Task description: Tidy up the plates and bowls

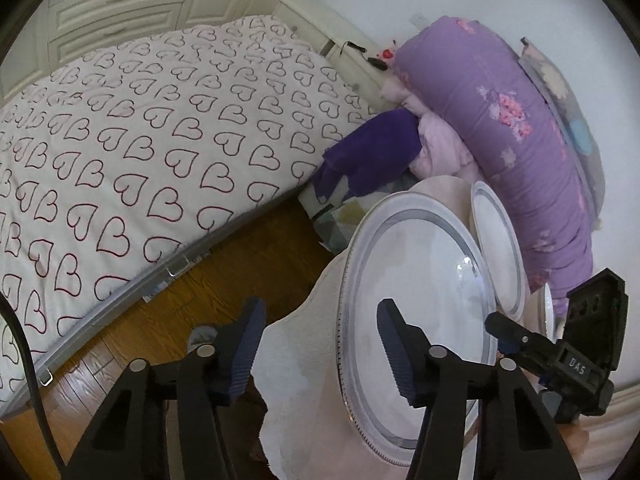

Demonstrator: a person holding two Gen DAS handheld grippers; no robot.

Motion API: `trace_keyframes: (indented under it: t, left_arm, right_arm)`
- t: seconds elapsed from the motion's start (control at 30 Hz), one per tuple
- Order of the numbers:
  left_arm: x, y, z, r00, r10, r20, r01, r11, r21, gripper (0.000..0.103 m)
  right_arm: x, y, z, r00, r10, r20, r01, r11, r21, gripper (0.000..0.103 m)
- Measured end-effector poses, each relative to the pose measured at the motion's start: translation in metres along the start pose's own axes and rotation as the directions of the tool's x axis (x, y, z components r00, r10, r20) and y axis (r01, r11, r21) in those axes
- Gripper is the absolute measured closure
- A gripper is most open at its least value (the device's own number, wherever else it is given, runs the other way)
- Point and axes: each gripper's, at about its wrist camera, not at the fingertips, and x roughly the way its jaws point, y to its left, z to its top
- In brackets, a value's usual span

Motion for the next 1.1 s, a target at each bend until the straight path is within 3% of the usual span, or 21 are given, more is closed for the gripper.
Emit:
trace_keyframes:
  t: [0.1, 0.2, 0.27, 0.5, 1.1]
  left_arm:
    - [0.004, 0.0, 0.003, 1.0, -0.014, -0.009, 0.014, 1.0, -0.008, 0.056]
    - [0.006, -0.002, 0.006, 0.999, -0.034, -0.013, 0.034, 0.999, -0.002, 0.071]
    - [0.01, -0.006, 0.007, 0.999, -0.044, -0.023, 0.044, 0.999, 0.007, 0.086]
    - [0.011, -0.009, 0.003, 1.0, -0.011, -0.004, 0.011, 1.0, 0.008, 0.093]
    - [-0.027, -0.029, -0.021, 0.998, 0.012, 0.063, -0.014, 1.0, 0.028, 0.092]
  right_arm:
    - [0.002, 0.001, 0.002, 1.0, 0.0, -0.001, 0.0, 1.0, -0.001, 0.044]
    - [0.004, 0.005, 0.003, 1.0, -0.002, -0.001, 0.002, 1.0, -0.004, 0.046]
    - [0.004, 0.006, 0.002, 1.0, -0.016, 0.002, 0.016, 1.0, -0.016, 0.05]
    - [0.0, -0.006, -0.002, 0.999, -0.048, 0.01, 0.048, 0.999, -0.009, 0.085]
    - [-0.02, 0.009, -0.012, 0.997, -0.033, 0.066, 0.037, 0.998, -0.05, 0.085]
